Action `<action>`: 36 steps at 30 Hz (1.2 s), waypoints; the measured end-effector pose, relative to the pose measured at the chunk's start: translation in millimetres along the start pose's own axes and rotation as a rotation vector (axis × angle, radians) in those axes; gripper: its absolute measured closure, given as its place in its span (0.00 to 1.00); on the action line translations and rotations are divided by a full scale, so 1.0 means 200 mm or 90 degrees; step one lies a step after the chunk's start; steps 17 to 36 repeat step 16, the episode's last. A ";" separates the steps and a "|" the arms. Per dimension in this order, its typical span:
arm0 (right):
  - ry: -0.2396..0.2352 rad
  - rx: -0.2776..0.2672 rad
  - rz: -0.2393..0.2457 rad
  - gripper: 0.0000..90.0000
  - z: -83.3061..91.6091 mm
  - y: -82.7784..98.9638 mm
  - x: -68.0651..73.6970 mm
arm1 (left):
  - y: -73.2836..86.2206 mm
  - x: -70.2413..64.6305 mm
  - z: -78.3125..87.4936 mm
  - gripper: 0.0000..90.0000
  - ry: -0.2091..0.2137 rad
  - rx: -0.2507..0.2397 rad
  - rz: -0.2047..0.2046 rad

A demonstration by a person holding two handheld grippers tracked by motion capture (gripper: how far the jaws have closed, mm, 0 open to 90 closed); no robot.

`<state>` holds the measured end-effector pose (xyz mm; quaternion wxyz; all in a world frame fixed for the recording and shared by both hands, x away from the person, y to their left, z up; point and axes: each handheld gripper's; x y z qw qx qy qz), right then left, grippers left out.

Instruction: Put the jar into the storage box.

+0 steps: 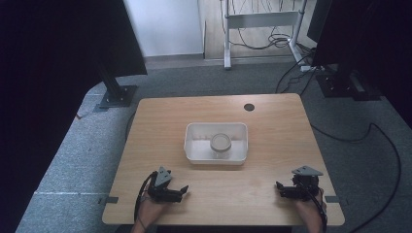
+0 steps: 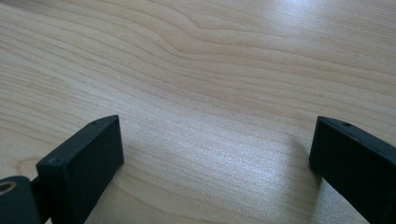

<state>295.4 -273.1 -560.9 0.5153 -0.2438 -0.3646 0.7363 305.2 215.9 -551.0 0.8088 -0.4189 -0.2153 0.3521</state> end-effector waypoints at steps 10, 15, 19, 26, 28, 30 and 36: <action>0.000 0.000 0.000 0.03 0.00 0.00 0.00 | 0.00 -0.01 -0.02 0.06 -0.007 0.036 -0.016; 0.000 -0.001 -0.001 0.03 0.00 0.00 0.00 | 0.00 0.01 -0.02 0.06 0.007 0.049 0.009; 0.000 -0.001 -0.001 0.03 0.00 0.00 0.00 | 0.00 0.01 -0.02 0.06 0.009 0.050 0.015; 0.000 -0.001 -0.001 0.03 0.00 0.00 0.00 | 0.00 0.01 -0.02 0.06 0.009 0.050 0.015; 0.000 -0.001 -0.001 0.03 0.00 0.00 0.00 | 0.00 0.01 -0.02 0.06 0.009 0.050 0.015; 0.000 -0.001 -0.001 0.03 0.00 0.00 0.00 | 0.00 0.01 -0.02 0.06 0.009 0.050 0.015; 0.000 -0.001 -0.001 0.03 0.00 0.00 0.00 | 0.00 0.01 -0.02 0.06 0.009 0.050 0.015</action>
Point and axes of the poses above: each handheld gripper's, and its own axes: z roughly backward along the jaws, y roughly out of its underside, x roughly to its left, and after that the axes turned 6 degrees about -x, right-handed
